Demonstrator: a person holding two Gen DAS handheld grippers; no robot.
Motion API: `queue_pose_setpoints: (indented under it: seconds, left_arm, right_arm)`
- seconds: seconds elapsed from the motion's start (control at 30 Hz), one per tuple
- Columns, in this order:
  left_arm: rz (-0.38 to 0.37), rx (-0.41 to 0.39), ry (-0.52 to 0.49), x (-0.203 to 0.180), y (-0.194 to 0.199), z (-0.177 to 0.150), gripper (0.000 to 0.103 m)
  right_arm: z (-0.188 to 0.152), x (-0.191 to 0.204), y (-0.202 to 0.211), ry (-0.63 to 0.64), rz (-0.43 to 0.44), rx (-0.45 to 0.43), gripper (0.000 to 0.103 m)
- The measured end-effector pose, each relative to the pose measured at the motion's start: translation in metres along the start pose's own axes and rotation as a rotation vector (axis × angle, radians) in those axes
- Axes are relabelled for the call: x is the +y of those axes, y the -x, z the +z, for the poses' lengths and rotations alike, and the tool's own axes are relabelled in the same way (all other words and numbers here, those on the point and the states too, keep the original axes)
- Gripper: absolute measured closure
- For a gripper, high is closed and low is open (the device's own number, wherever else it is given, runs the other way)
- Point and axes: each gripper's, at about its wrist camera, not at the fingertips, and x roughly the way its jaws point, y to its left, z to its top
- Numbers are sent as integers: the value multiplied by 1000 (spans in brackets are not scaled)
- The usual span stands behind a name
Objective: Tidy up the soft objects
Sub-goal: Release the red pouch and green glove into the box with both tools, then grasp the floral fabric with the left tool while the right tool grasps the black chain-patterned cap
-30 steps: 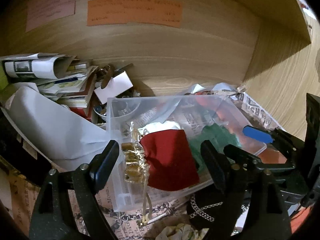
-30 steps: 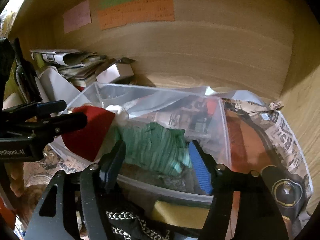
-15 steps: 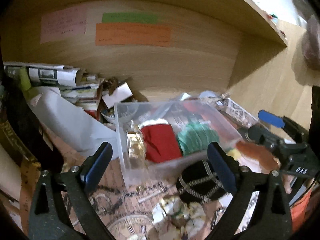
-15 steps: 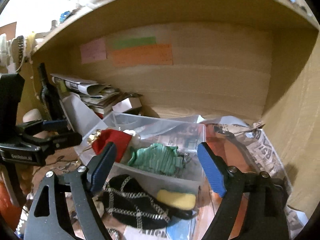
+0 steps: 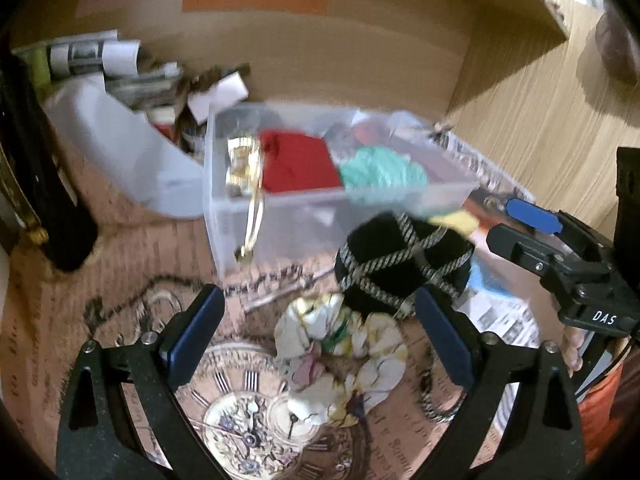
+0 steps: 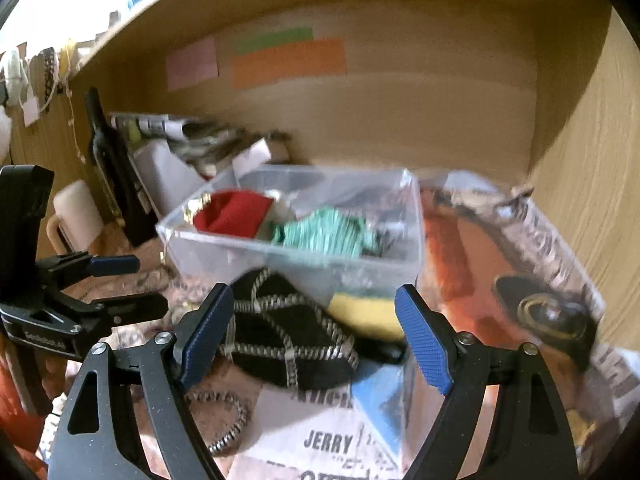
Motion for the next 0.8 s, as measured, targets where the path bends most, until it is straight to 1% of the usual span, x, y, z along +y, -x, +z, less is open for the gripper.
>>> queue_pose_setpoints:
  seconds: [0.13,0.17,0.2,0.3,0.37,0.4,0.43,0.47,0.5,0.53,0.57,0.6,0.63,0.67,0.7,0.73,0.77,0.8]
  left_arm:
    - [12,34,3,3,-10,-7,7]
    - [8,39,8,3,-11,-9,11]
    - [1,52,12,4,-13,-10,16]
    - [-23,81,17,6,-19,-12,24]
    - [-30,92,13,6,-21,-14,27]
    - [-35,98,6,5,-23,-16,32]
    - [-34,103,0,4,-25,-17,36]
    - [-36,110,-3,5,-27,-19,44]
    - [-41,119,-4,5,-29,-20,53]
    - [-52,130,2,6,-31,-20,57]
    - [-59,136,8,6,-33,-21,60]
    - [-60,132,11,8,-31,-21,63]
    - [-60,127,12,9,-31,-22,65]
    - [-65,126,11,9,-30,-22,70]
    - [-71,126,12,9,-29,-22,74]
    - [-75,122,11,9,-27,-22,76]
    - [-73,119,10,8,-25,-22,78]
    - [-69,112,8,8,-23,-22,79]
  right_arm:
    - [-6,2,-13,-7,29,45,37]
    - [-7,3,-18,-4,33,59,39]
    - [-8,5,-21,-2,35,66,40]
    - [-9,12,-35,22,31,95,41]
    - [-8,16,-41,44,20,109,41]
    - [-9,17,-44,57,13,118,41]
    - [-9,18,-46,64,9,124,44]
    - [-9,18,-48,70,6,131,52]
    - [-10,18,-50,73,3,139,56]
    - [-10,17,-51,74,1,143,64]
    - [-10,17,-51,73,1,143,69]
    - [-11,16,-50,71,0,141,70]
    - [-11,15,-49,70,-1,137,74]
    - [-11,15,-48,68,2,135,79]
    - [-11,15,-48,66,5,133,82]
    - [-11,15,-47,65,7,130,87]
    - [-11,16,-45,62,13,125,90]
    - [-11,16,-42,59,22,116,90]
